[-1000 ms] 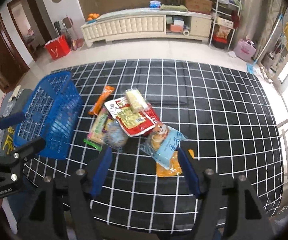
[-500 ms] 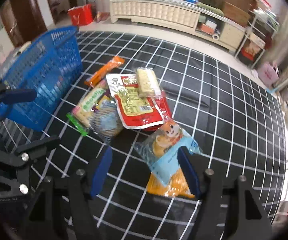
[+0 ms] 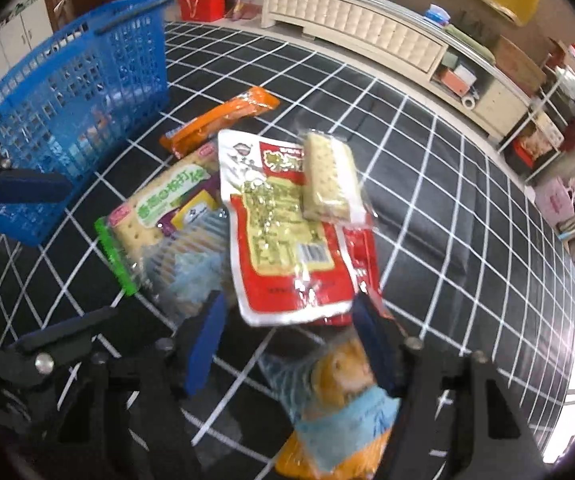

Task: Organize snacks
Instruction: 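Move both tools back over the snack pile, then grasp the red-and-yellow snack bag with right tool while left tool grasps blue-labelled bread bag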

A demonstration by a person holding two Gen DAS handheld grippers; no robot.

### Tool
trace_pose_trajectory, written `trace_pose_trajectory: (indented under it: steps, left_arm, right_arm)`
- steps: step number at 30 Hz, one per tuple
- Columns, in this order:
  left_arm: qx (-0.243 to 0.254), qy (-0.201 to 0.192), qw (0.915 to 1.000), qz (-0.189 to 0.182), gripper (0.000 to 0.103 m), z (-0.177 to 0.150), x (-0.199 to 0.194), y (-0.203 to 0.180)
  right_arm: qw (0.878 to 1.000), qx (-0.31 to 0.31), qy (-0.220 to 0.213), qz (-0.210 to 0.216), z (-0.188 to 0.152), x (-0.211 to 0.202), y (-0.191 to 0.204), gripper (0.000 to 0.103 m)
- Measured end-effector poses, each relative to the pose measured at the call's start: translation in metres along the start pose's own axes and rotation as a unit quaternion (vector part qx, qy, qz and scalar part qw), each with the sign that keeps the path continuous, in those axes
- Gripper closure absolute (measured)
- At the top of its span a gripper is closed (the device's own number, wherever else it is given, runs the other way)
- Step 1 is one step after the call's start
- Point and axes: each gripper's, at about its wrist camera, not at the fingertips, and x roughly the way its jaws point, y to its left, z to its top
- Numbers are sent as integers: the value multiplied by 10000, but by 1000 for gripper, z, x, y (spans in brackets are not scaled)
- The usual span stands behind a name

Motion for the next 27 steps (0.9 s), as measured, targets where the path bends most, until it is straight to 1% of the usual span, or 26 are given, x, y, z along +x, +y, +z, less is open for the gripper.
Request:
trace_pose_trajectory:
  steps: [1, 3, 5, 6, 8, 11, 14, 18, 21, 24, 27]
  left_arm:
    - [-21, 14, 10000, -6, 28, 1, 3, 1]
    - [-71, 44, 10000, 0, 28, 2, 7, 4]
    - [-97, 64, 9999, 10, 28, 3, 10, 7]
    - [-116, 67, 9999, 15, 28, 3, 10, 9]
    - [-126, 60, 9999, -41, 28, 4, 10, 10]
    - [-149, 42, 9999, -51, 28, 5, 8, 9]
    - [-128, -36, 9999, -65, 28, 3, 0, 7]
    - [-139, -177, 9997, -94, 28, 4, -11, 5]
    - [-200, -303, 9991, -221, 28, 5, -25, 3]
    - [-210, -414, 9986, -268, 28, 5, -40, 0]
    - [-252, -509, 9976, -404, 28, 4, -54, -5]
  right_arm:
    - [10000, -39, 6, 20, 1, 3, 1, 55]
    - [9998, -66, -38, 162, 4, 5, 2, 77]
    - [9998, 6, -7, 177, 6, 6, 0, 83]
    - [9997, 66, -19, 230, 6, 6, -2, 89]
    - [9992, 202, -70, 332, 6, 5, -6, 93]
    - [9957, 540, -222, 715, 2, -5, -14, 98]
    - [9916, 822, -475, 878, -2, -24, -19, 101]
    - [9804, 1333, -837, 1186, -9, -54, -35, 101]
    - [9717, 1604, -1079, 1358, -15, -76, -45, 101]
    - [9672, 1793, -1246, 1295, -19, -93, -54, 101]
    - [9637, 1965, -1381, 1169, -28, -112, -67, 101]
